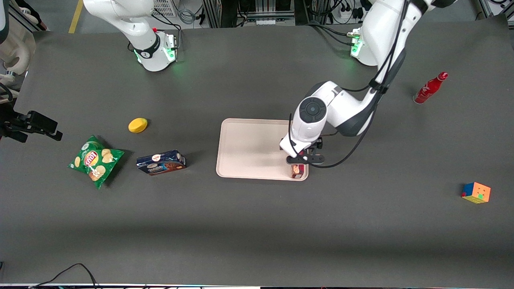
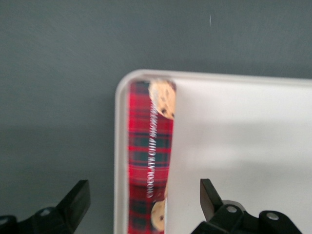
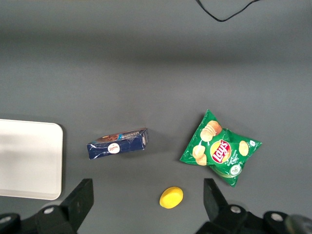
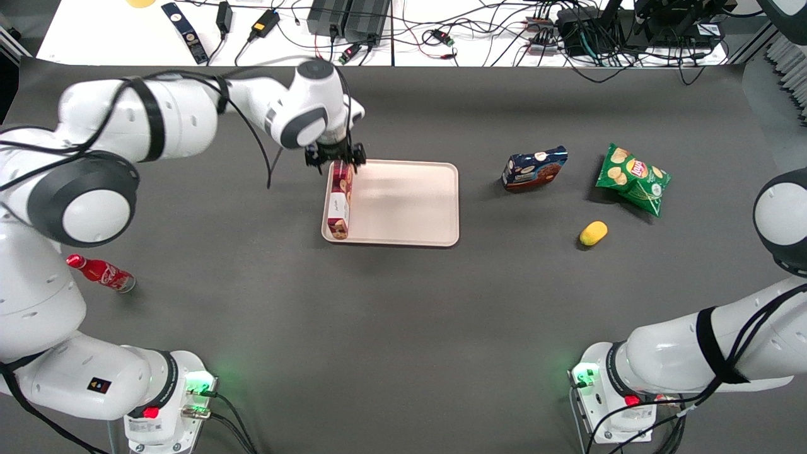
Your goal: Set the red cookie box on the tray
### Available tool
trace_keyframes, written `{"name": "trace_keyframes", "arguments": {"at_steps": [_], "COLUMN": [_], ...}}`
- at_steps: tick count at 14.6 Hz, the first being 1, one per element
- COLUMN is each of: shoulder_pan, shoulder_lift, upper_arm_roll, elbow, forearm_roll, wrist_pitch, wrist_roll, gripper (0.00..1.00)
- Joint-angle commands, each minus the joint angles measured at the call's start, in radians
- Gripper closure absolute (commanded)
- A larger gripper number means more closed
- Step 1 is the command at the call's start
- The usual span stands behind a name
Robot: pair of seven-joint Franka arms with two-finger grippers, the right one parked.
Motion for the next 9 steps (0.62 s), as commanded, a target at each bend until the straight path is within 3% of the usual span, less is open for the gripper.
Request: {"name": "trace_keyframes", "arguments": {"at_steps": [1,6,9], "shoulder_pan": [0.019,0.165,0.208], "shoulder_lift": [-0.127,-0.300,-0.411], "upper_arm_roll": [0.030,0.059,0.146], "elbow": [0.066,0.068,0.090], "forearm_roll": [-0.020,-0.082,-0.128], "wrist_pitch": [-0.158,-0.290,-0.417], "wrist_roll": [0.031,0.451,0.554], "gripper": [0.00,0.00,0.00]}}
